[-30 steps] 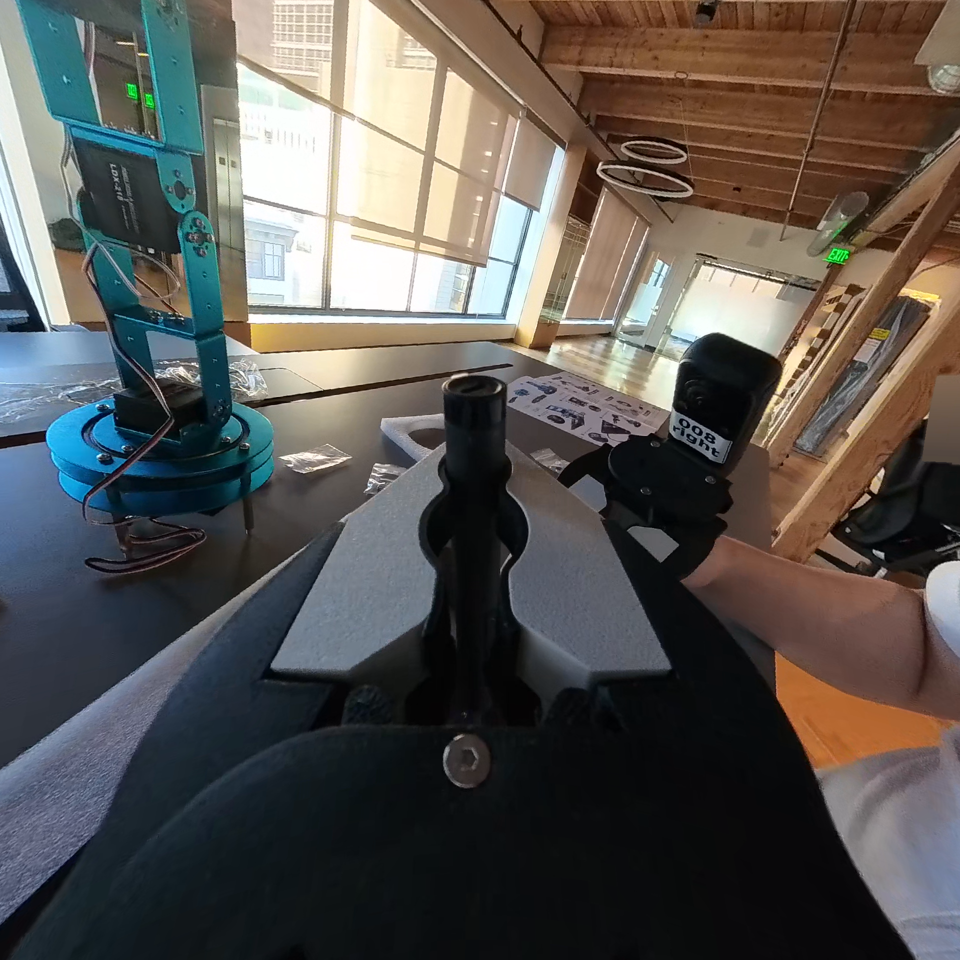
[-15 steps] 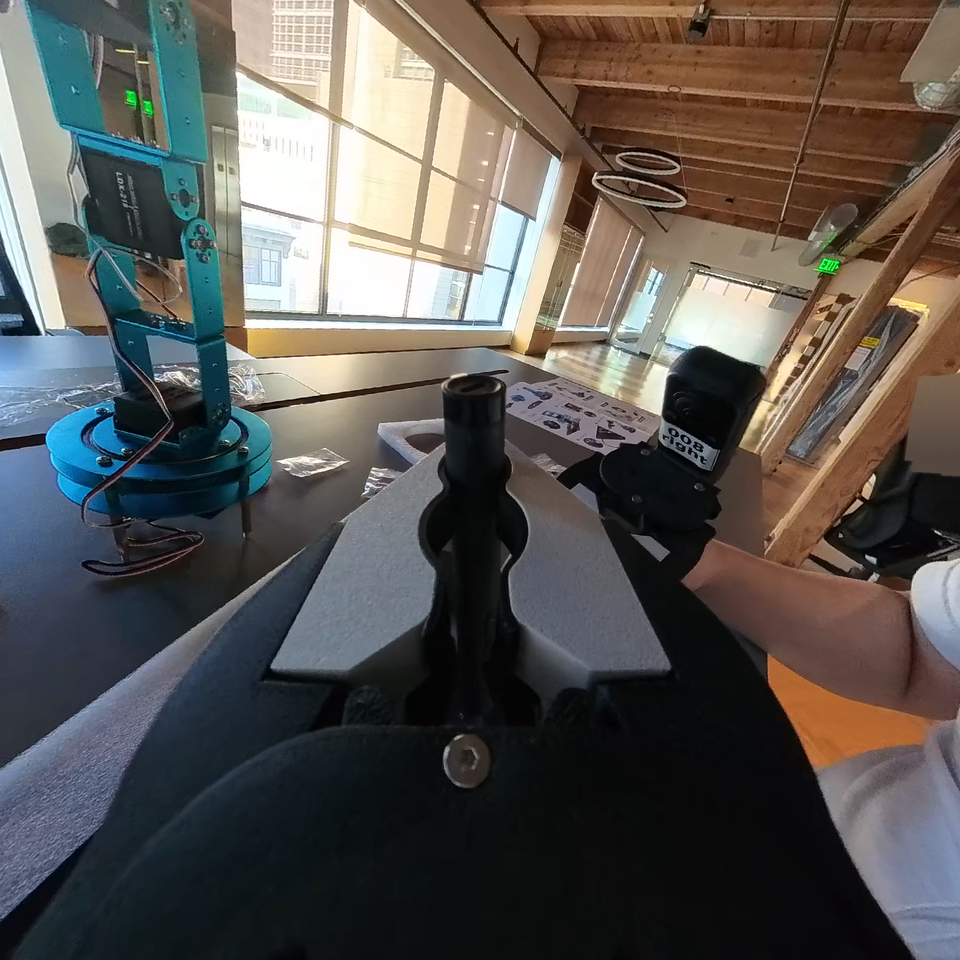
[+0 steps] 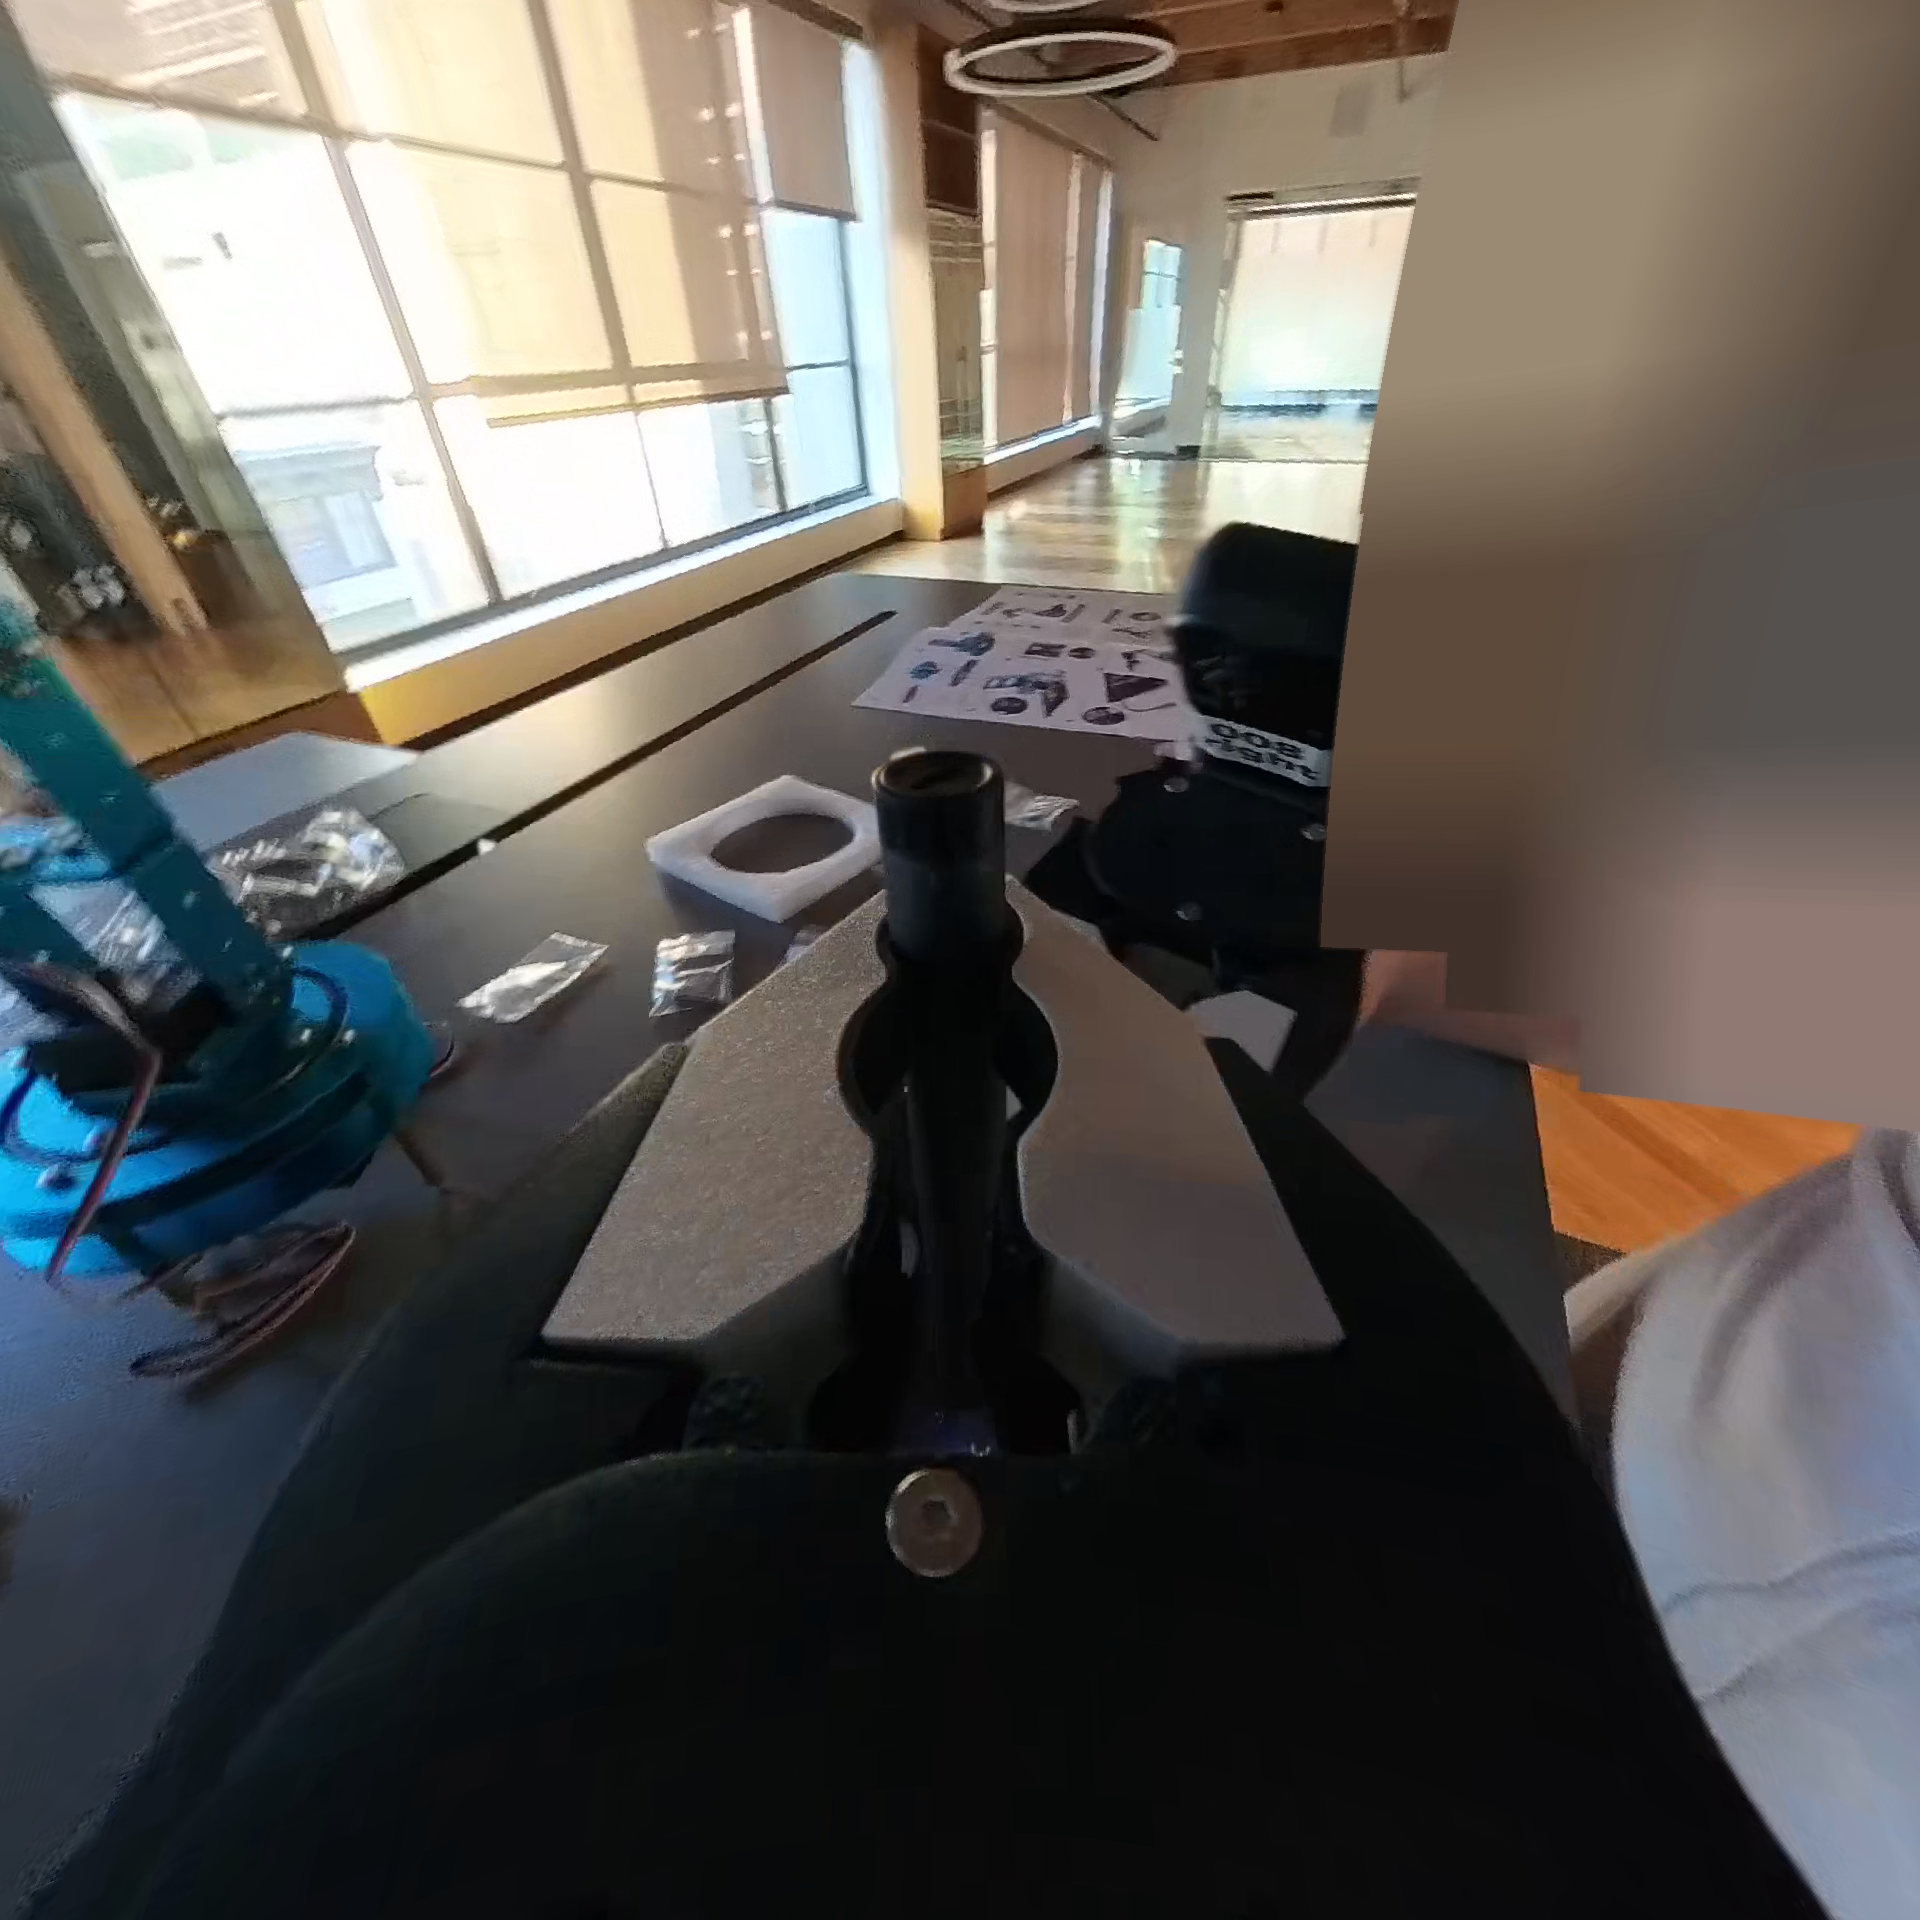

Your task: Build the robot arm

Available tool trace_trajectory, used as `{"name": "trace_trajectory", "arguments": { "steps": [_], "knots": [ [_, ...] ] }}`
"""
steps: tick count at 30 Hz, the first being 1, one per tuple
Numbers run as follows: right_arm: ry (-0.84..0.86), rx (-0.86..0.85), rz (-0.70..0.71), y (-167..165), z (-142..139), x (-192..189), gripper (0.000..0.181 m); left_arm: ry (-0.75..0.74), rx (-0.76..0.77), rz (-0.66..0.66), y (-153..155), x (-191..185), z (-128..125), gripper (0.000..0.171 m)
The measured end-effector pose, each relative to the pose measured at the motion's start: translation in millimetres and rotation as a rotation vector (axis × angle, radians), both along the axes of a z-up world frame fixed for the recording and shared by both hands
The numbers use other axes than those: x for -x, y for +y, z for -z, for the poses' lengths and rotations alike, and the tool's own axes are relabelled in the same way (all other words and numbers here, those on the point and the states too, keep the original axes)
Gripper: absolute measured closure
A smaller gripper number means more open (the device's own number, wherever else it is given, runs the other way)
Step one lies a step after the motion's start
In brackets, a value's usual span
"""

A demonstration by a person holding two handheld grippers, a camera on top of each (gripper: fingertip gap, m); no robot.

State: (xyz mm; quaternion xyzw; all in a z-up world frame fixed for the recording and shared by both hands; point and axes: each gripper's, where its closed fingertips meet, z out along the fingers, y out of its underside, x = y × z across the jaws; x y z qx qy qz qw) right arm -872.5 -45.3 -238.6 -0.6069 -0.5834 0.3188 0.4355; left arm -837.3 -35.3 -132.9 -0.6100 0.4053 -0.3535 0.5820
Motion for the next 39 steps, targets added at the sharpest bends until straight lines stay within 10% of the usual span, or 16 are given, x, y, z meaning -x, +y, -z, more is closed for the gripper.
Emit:
{"name": "trace_trajectory", "arguments": {
  "steps": [10, 39],
  "knots": [
    [0.105, -0.010, 0.102, -1, -32, 14, 0.154, -0.016, 0.129, -0.186, 16, 17, 3, 0.163],
    [0.160, 0.008, 0.267, 3, -35, 13, 0.168, 0.011, 0.095, -0.171, 7, 6, 4, 0.163]
  ]
}}
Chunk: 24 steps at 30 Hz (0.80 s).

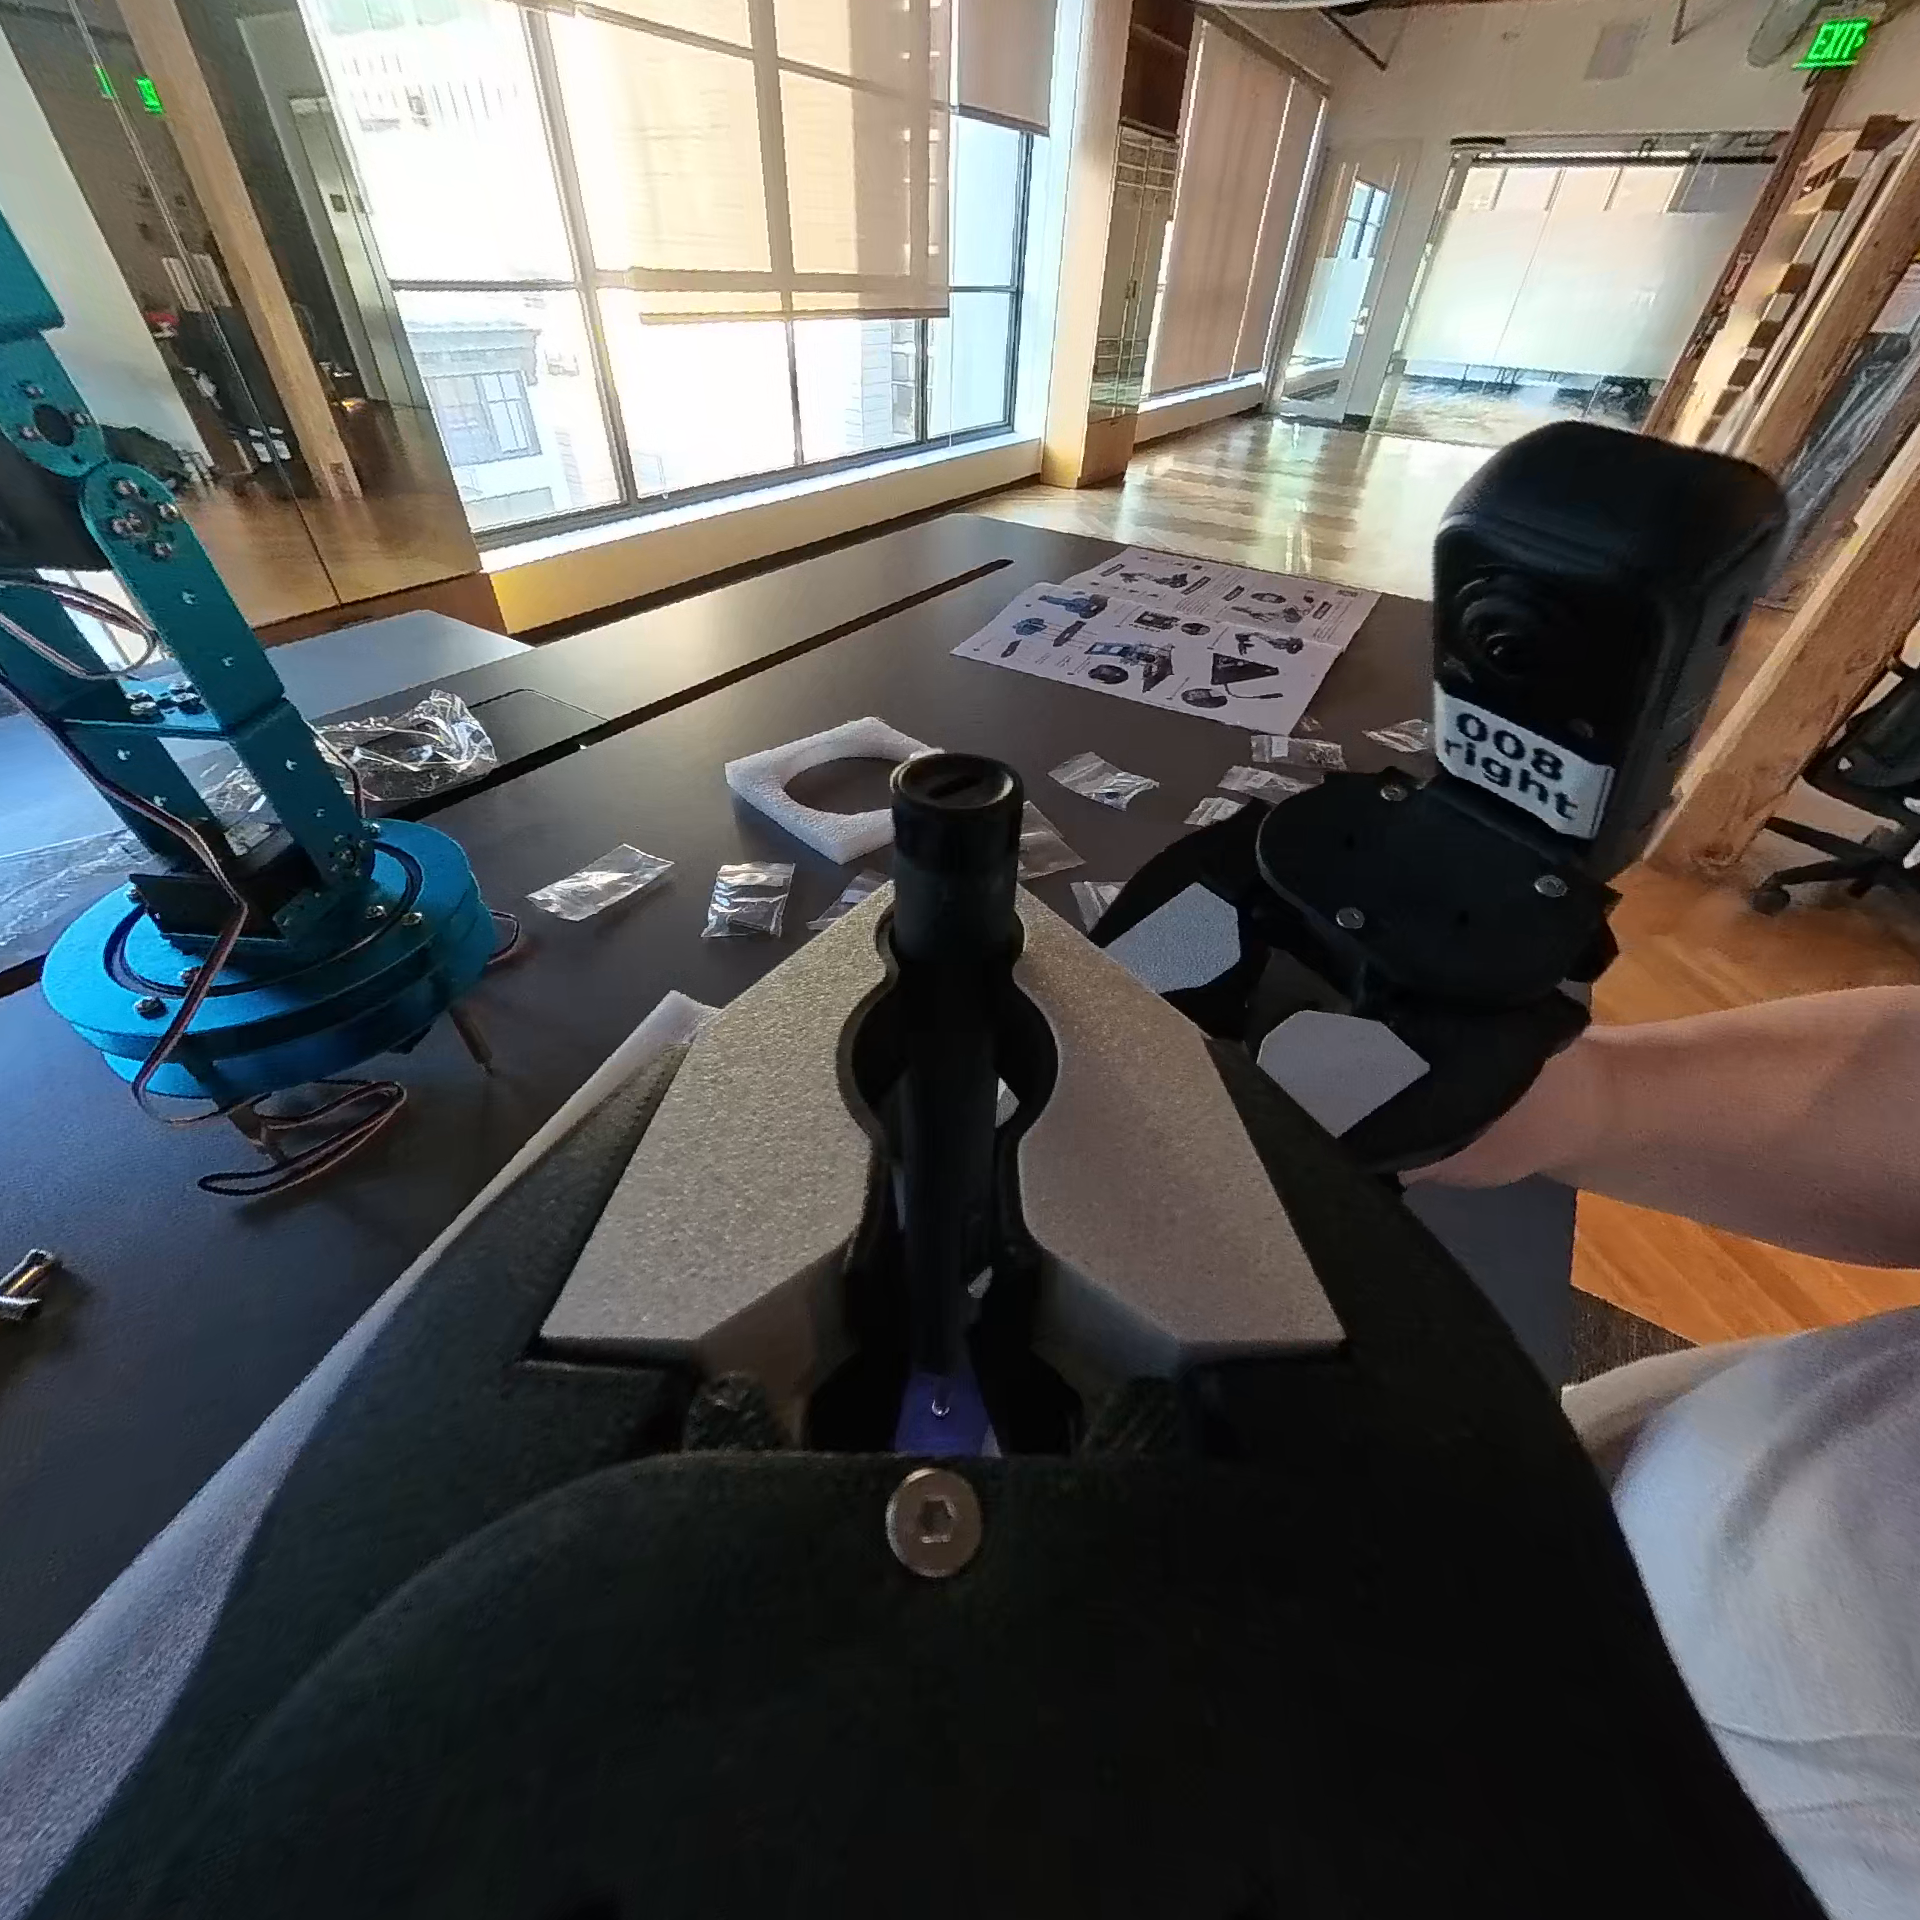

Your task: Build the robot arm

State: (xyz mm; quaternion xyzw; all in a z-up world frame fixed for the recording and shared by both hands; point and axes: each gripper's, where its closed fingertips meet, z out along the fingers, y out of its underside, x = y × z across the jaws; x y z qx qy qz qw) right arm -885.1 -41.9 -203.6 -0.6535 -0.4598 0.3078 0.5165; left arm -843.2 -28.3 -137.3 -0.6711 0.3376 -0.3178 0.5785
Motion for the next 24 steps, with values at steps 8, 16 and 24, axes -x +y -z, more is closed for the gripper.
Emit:
{"name": "trace_trajectory", "arguments": {
  "steps": [8, 16, 24],
  "knots": [
    [0.004, -0.024, 0.017, 0.6, 0.1, -0.9, 0.168, -0.007, 0.002, 0.002, 0.5, -1.3, 0.1, 0.160],
    [0.004, -0.004, 0.039, 1.0, 0.5, 2.7, 0.164, -0.007, 0.000, -0.005, 1.5, -1.2, 0.0, 0.163],
    [0.020, -0.030, 0.046, 1.7, 0.5, 1.8, 0.167, -0.011, -0.003, -0.003, 1.4, -1.5, -0.1, 0.160]
  ]
}}
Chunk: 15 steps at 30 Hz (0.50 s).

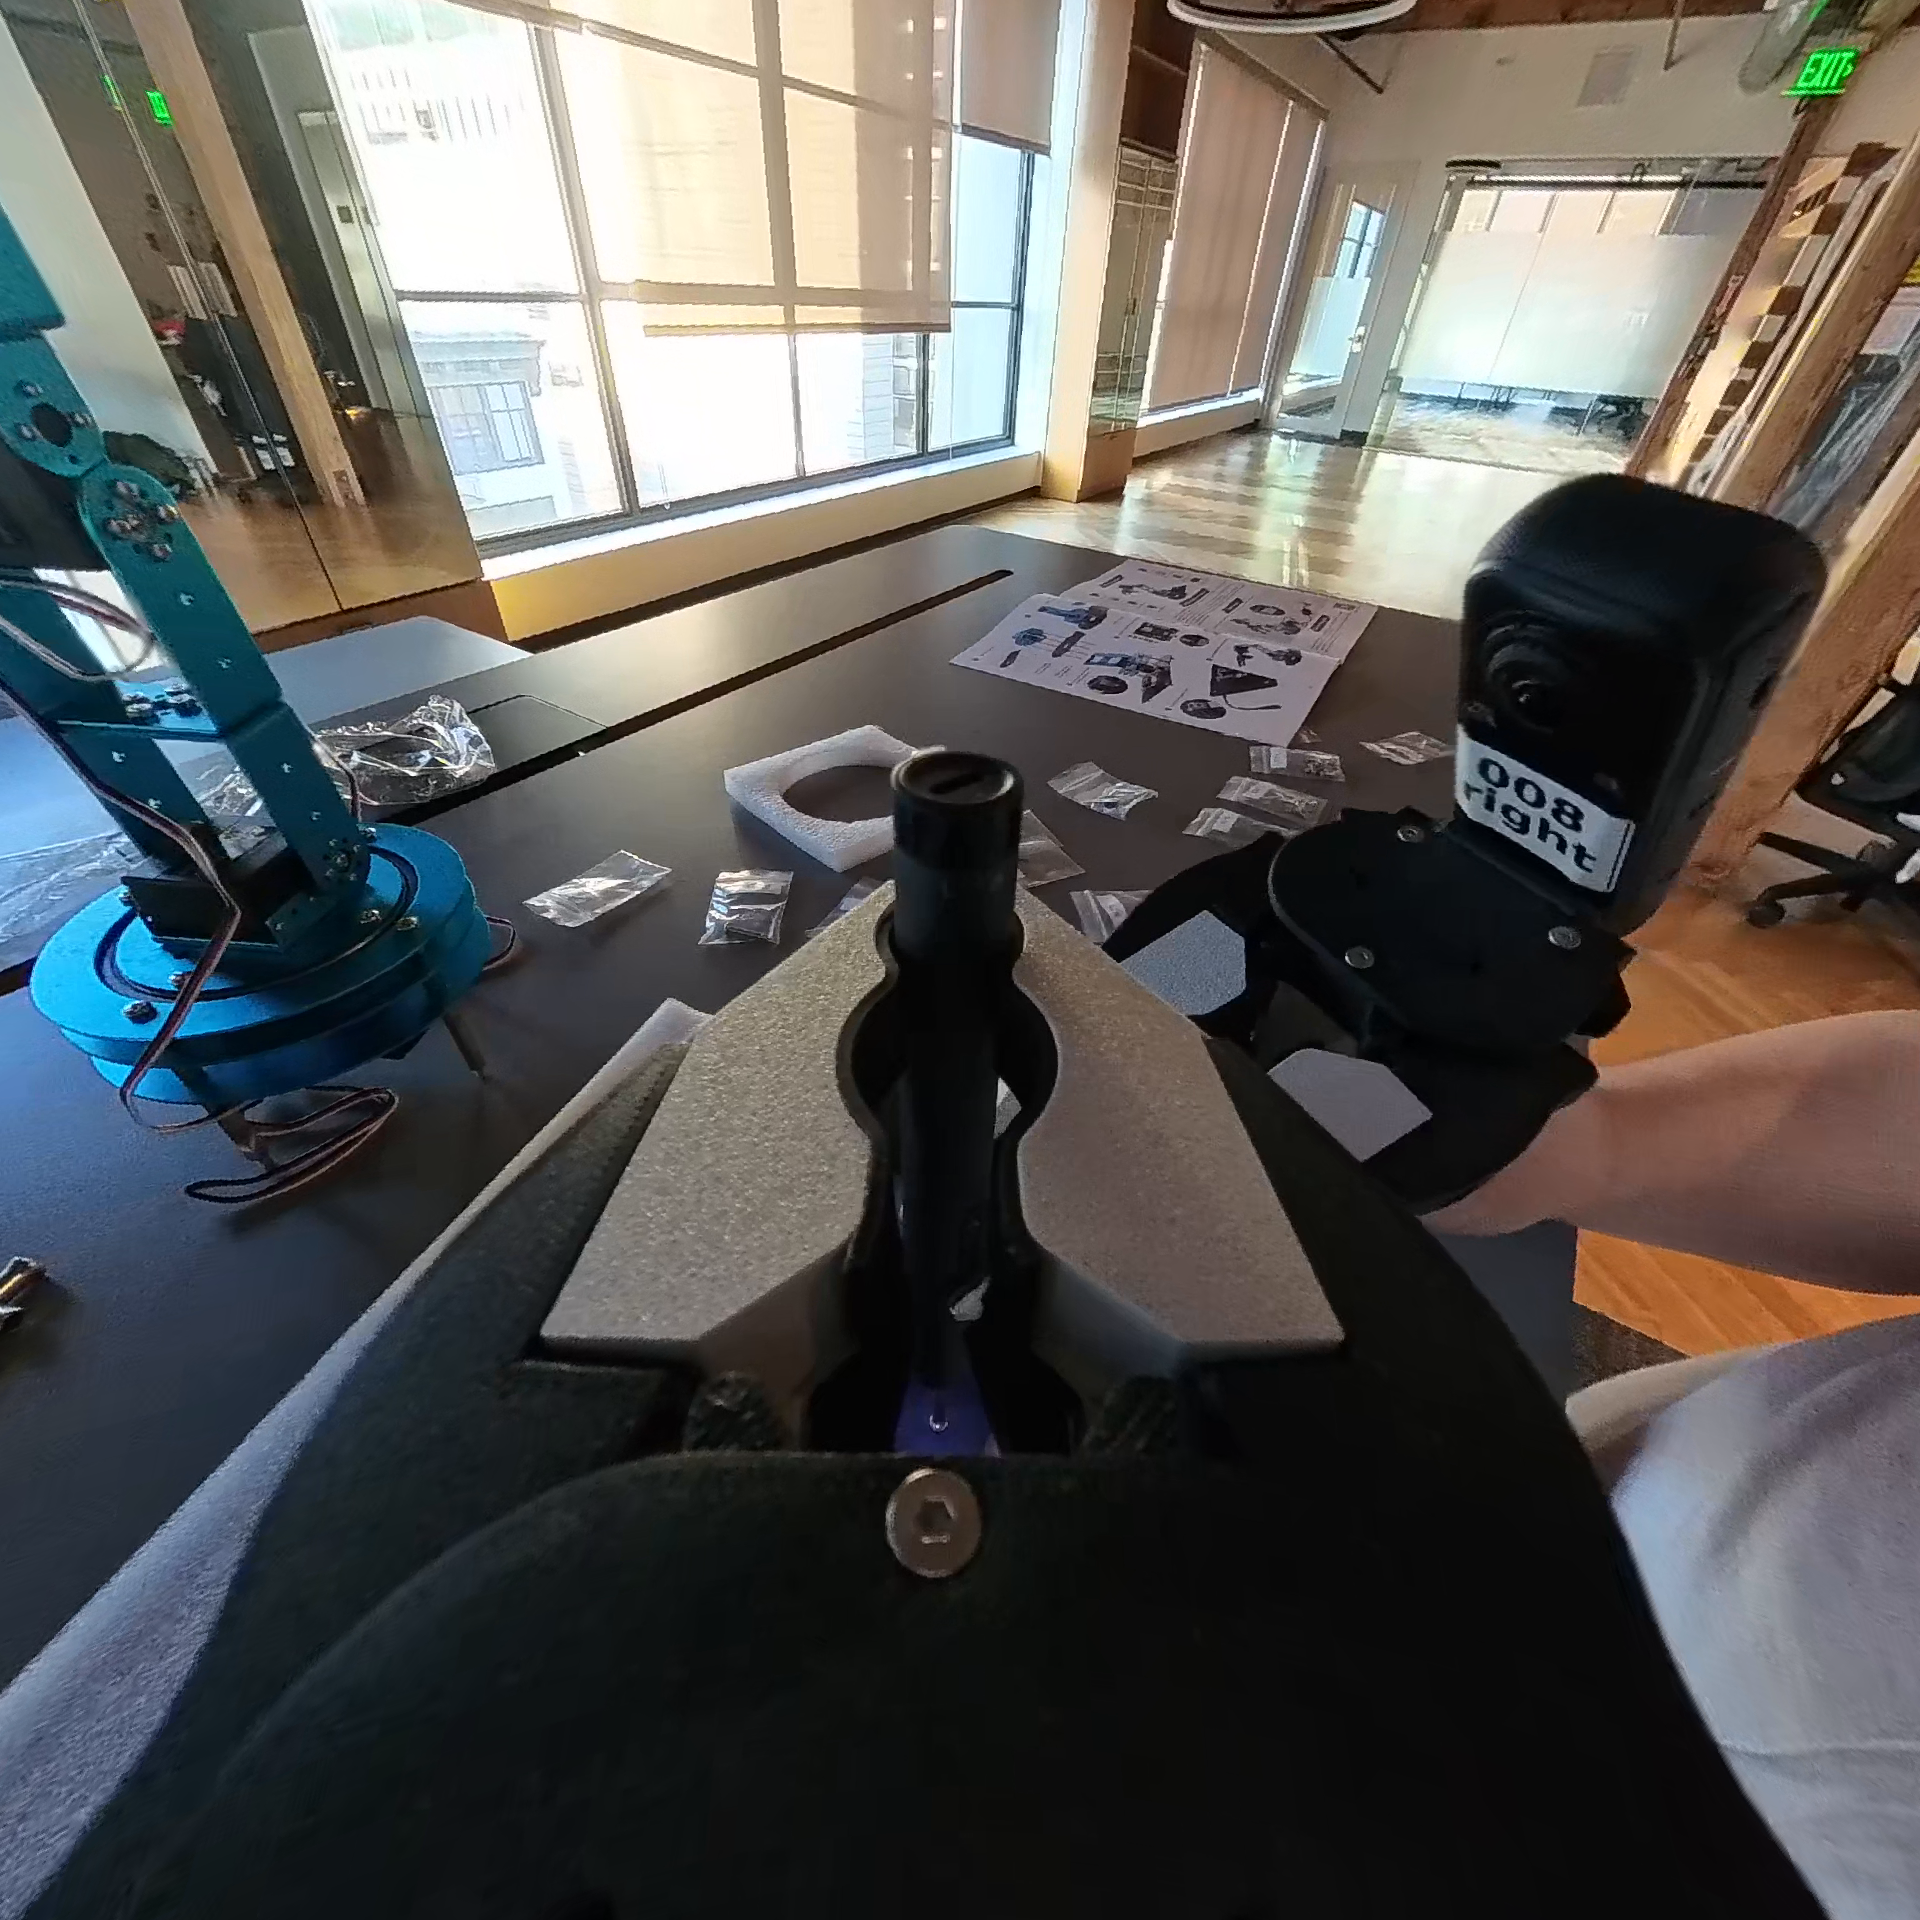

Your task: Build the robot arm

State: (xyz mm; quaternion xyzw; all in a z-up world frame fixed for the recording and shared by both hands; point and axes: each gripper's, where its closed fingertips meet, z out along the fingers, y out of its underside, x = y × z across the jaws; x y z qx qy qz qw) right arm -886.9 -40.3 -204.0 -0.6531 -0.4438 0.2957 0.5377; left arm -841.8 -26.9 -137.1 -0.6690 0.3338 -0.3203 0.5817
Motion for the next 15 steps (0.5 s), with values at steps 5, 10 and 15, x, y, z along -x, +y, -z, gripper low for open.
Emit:
{"name": "trace_trajectory", "arguments": {
  "steps": [5, 10, 15],
  "knots": [
    [-0.004, -0.012, -0.012, -0.9, 0.2, 1.3, 0.166, -0.013, 0.002, 0.001, 0.4, 2.3, -0.2, 0.163],
    [-0.020, -0.011, -0.083, -6.9, 1.4, 0.0, 0.162, -0.004, -0.002, 0.009, -1.0, 1.1, -0.1, 0.163],
    [-0.003, 0.009, -0.083, -6.4, 0.4, -1.2, 0.163, -0.010, 0.005, 0.014, 0.3, 0.8, -0.2, 0.163]
  ]
}}
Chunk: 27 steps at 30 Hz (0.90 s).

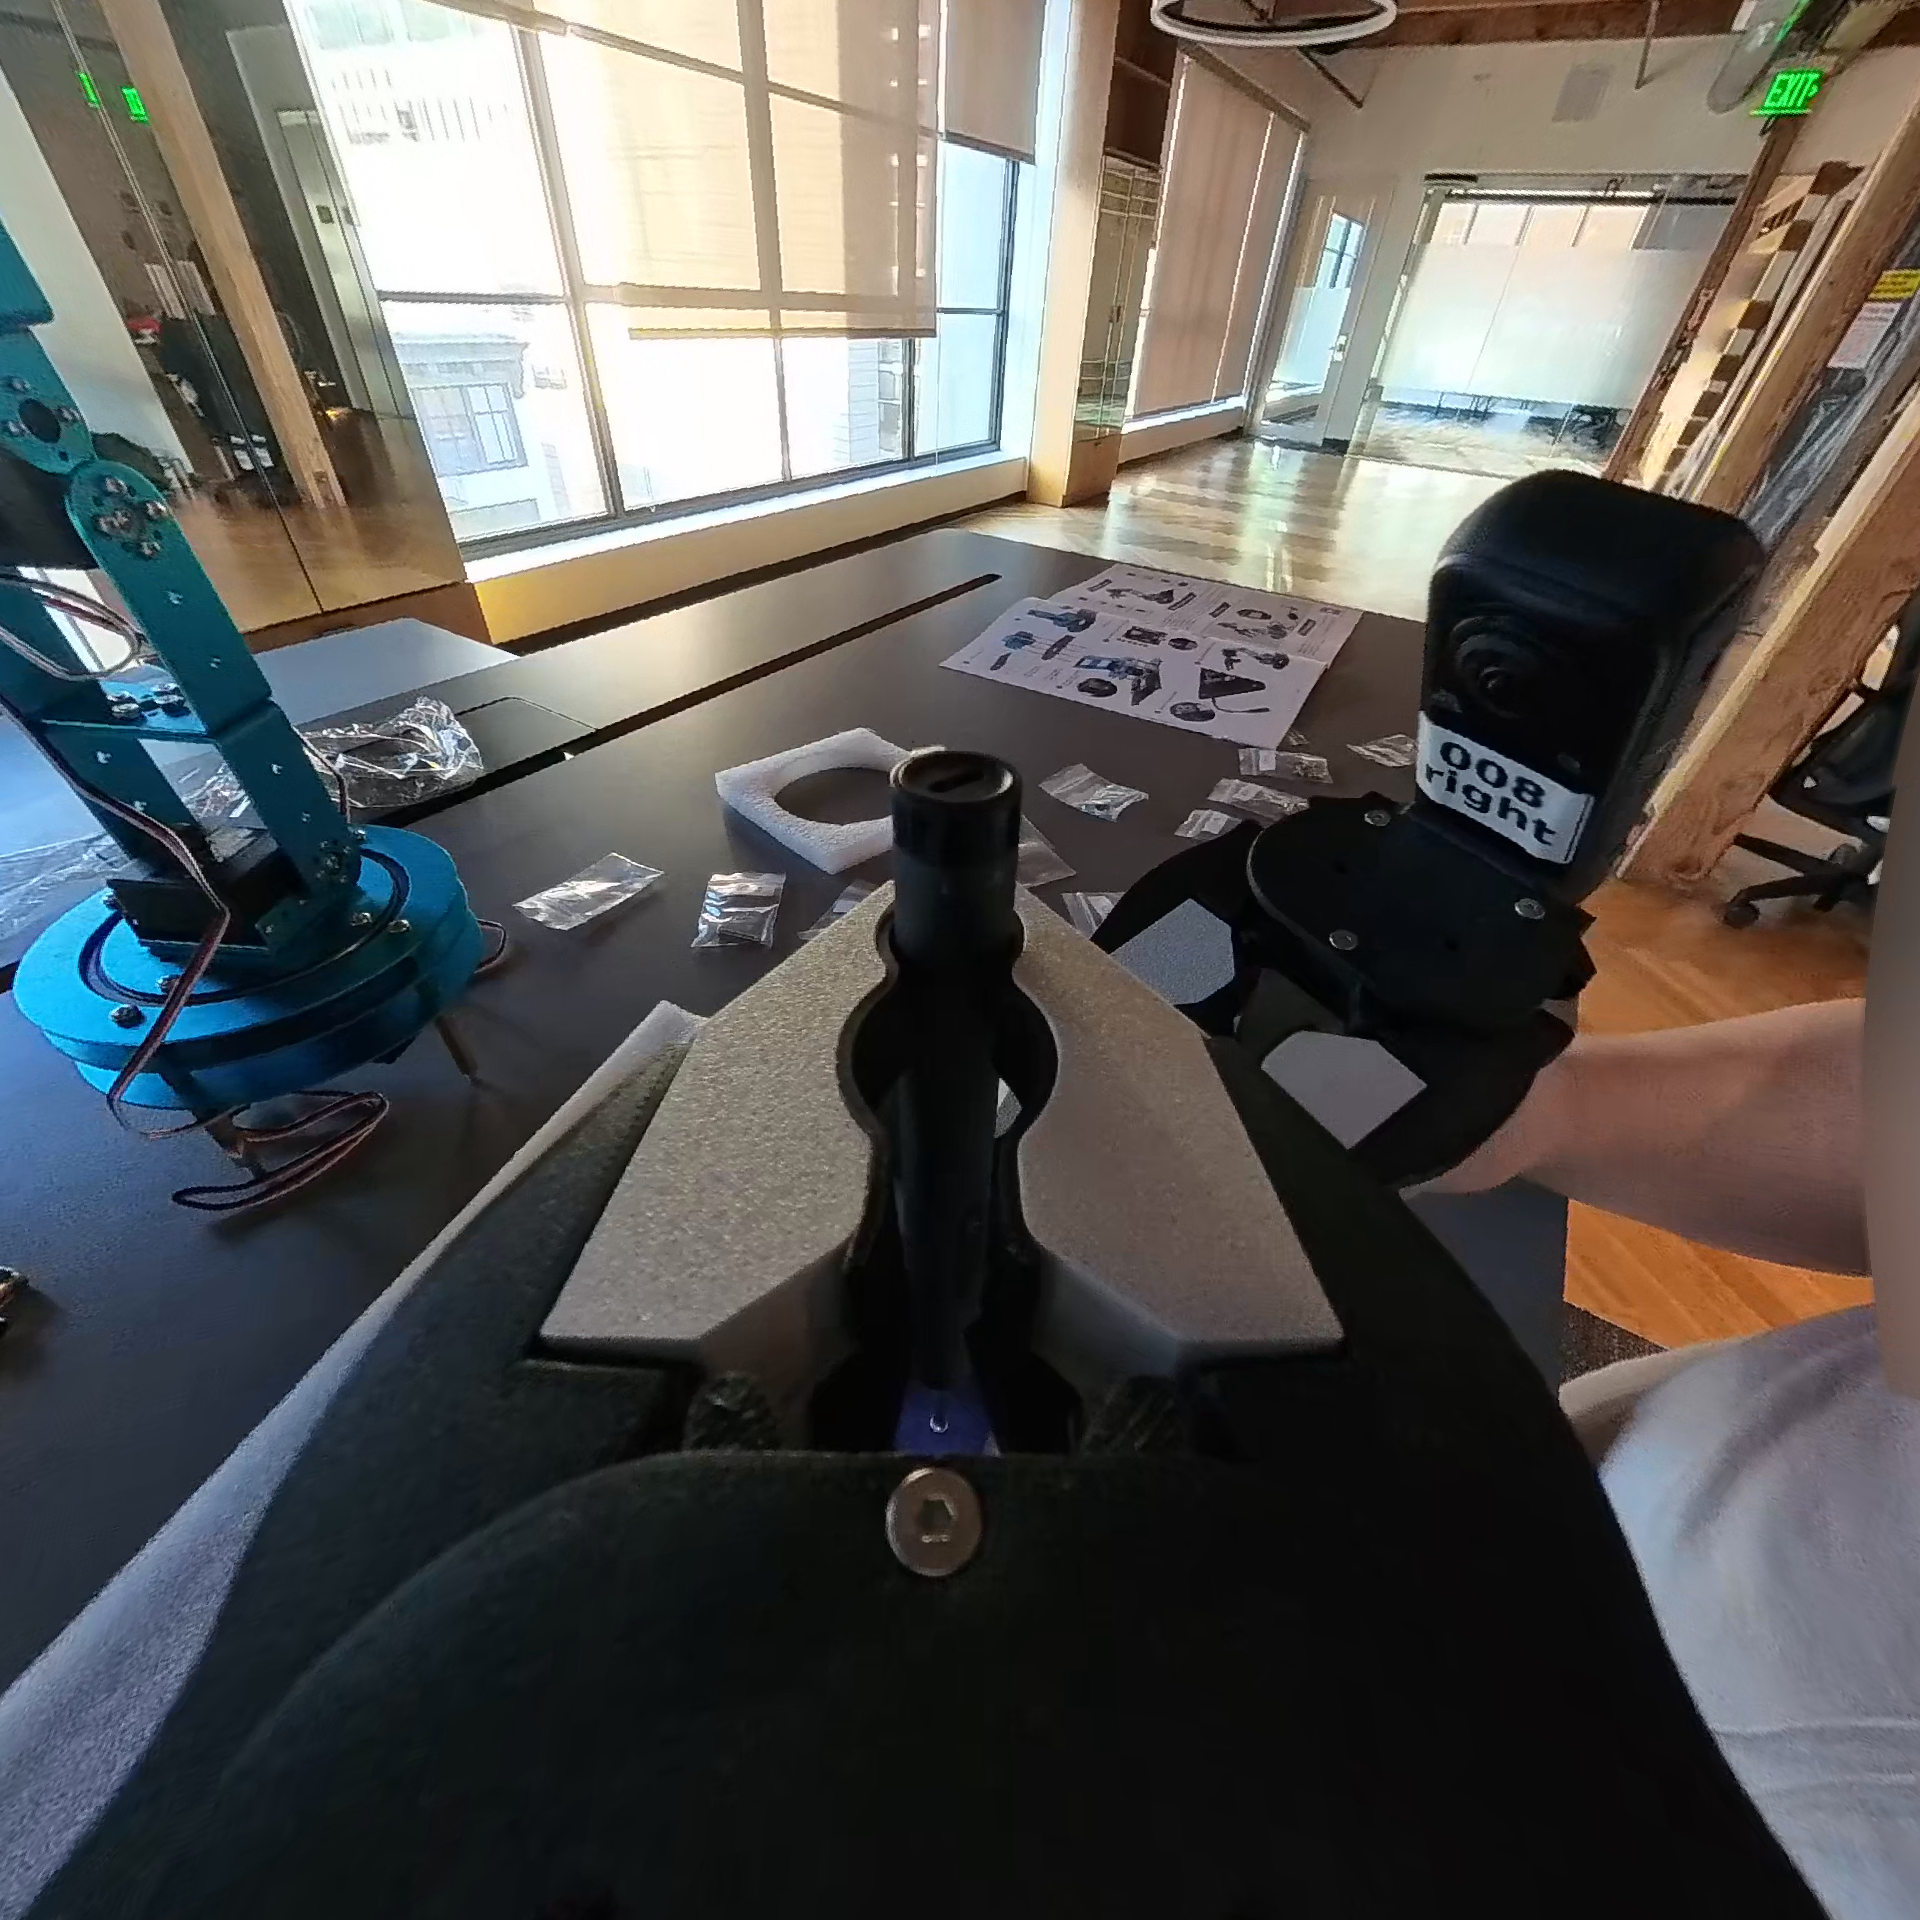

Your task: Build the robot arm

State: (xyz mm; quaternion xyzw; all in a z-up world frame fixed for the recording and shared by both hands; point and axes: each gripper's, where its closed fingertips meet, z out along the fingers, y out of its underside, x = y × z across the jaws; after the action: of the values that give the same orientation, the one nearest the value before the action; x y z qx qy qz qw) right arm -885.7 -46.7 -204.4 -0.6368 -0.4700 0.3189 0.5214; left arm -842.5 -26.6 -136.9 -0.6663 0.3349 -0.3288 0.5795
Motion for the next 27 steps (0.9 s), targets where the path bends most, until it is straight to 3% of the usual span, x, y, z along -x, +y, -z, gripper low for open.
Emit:
{"name": "trace_trajectory", "arguments": {
  "steps": [27],
  "knots": [
    [-0.006, 0.100, 0.005, -0.6, -1.0, -3.8, 0.167, 0.008, -0.010, 0.005, -1.6, -4.3, 0.0, 0.162]
  ]
}}
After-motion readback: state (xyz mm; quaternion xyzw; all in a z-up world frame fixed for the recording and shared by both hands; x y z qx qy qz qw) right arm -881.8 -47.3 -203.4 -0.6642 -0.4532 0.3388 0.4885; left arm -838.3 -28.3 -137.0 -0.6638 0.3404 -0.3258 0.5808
